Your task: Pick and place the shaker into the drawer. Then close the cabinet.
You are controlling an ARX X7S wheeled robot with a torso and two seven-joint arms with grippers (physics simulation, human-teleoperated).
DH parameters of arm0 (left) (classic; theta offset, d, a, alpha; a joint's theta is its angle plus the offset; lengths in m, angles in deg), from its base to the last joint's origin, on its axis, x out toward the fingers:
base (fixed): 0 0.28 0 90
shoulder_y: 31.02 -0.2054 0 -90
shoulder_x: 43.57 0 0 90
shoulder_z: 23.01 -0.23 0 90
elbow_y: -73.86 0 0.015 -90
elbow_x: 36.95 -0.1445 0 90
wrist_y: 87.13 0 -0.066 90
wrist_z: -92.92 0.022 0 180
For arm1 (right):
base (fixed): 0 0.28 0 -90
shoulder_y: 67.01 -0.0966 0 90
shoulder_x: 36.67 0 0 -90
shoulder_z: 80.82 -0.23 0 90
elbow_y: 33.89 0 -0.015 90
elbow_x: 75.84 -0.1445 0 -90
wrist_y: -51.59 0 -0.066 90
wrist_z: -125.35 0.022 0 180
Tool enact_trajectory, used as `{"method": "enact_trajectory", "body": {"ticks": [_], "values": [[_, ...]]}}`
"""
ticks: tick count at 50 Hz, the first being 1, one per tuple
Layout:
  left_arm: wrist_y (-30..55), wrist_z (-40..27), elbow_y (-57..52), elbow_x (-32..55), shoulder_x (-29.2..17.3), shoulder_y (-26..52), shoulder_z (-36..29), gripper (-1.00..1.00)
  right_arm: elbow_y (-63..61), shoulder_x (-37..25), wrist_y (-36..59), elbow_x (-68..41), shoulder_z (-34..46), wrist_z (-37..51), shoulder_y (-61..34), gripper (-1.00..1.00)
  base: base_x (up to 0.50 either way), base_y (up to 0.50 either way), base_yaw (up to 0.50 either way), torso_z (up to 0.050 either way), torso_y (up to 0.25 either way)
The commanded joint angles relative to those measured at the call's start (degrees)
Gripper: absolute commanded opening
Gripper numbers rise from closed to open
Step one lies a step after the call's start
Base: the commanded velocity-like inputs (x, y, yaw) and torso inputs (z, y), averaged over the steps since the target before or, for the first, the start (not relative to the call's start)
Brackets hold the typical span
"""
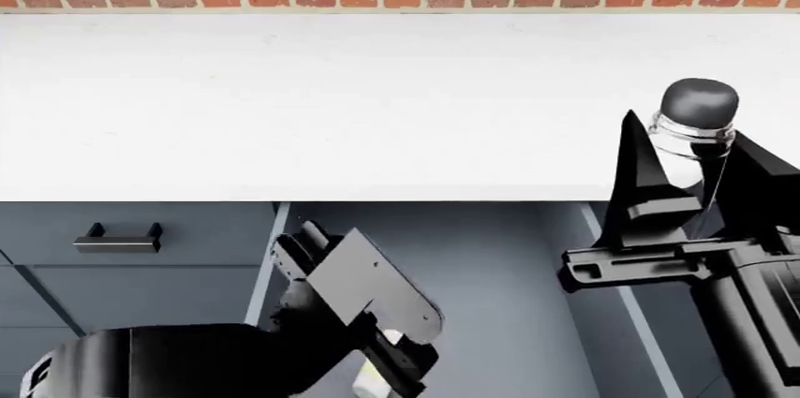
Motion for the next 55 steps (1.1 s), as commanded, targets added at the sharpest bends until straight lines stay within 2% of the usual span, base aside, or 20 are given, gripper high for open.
{"method": "enact_trajectory", "body": {"ticks": [1, 5, 9, 13, 17, 21, 29, 35, 43, 47, 53, 55], "values": [[4.0, -23.0, -15.8, 31.0, -6.4, 7.8, 17.0, 1.00, 0.9, 1.1, 6.8, -12.9, 0.3, -5.9, -12.6, -1.00, 0.00, 0.00, 0.00, 0.000, 0.000], [0.0, -30.1, -17.9, 40.3, -11.5, 11.2, 20.0, 1.00, 4.9, 3.6, 15.3, -25.2, -2.1, -13.2, -22.0, -1.00, 0.00, 0.00, 0.00, 0.000, 0.000], [-2.9, -33.5, -22.0, 44.2, -15.4, 9.8, 23.2, 1.00, 10.4, 6.5, 21.8, -29.4, -2.7, -19.1, -25.9, -1.00, 0.00, 0.00, 0.00, 0.000, 0.000], [4.5, -38.6, -22.2, 53.9, -12.5, 7.5, 35.0, 1.00, 15.7, 10.1, 29.0, -33.1, -3.2, -25.7, -29.6, -1.00, 0.00, 0.00, 0.00, 0.000, 0.000], [8.4, -42.2, -22.1, 60.6, -11.8, 6.4, 42.6, 1.00, 20.4, 14.3, 36.7, -35.5, -4.1, -33.7, -31.1, -1.00, 0.00, 0.00, 0.00, 0.000, 0.000], [11.8, -48.0, -22.1, 67.9, -11.0, 8.7, 46.2, 1.00, 24.5, 18.9, 44.0, -36.0, -3.9, -41.4, -30.8, -1.00, 0.00, 0.00, 0.00, 0.000, 0.000], [14.0, -61.0, -22.0, 79.9, -8.1, 14.9, 47.7, 1.00, 28.9, 24.1, 51.3, -33.8, -2.6, -49.4, -28.7, -1.00, 0.00, 0.00, 0.00, 0.000, 0.000], [15.0, -61.0, -21.5, 78.8, -7.4, 13.0, 52.1, 1.00, 30.8, 27.2, 53.6, -32.5, -1.2, -54.0, -25.9, -1.00, 0.00, 0.00, 0.00, 0.000, 0.000], [20.7, -58.9, -20.8, 74.7, -5.3, 10.8, 58.6, 1.00, 34.4, 29.9, 52.5, -28.9, 2.0, -55.4, -17.7, -1.00, 0.00, 0.00, 0.00, 0.000, 0.000], [21.7, -53.1, -22.1, 68.9, -6.2, 9.1, 62.9, 1.00, 36.5, 31.4, 50.7, -26.8, 3.5, -54.8, -12.3, -1.00, 0.00, 0.00, 0.00, 0.000, 0.000], [21.8, -50.7, -22.2, 65.7, -8.2, 8.3, 64.4, 1.00, 40.1, 33.1, 48.9, -24.1, 5.3, -54.7, -6.7, -1.00, 0.00, 0.00, 0.00, 0.000, 0.000], [21.8, -52.0, -22.2, 66.1, -8.1, 8.2, 63.5, 1.00, 40.8, 33.5, 48.4, -23.4, 5.8, -54.3, -5.0, -1.00, 0.00, 0.00, 0.00, 0.000, 0.000]]}}
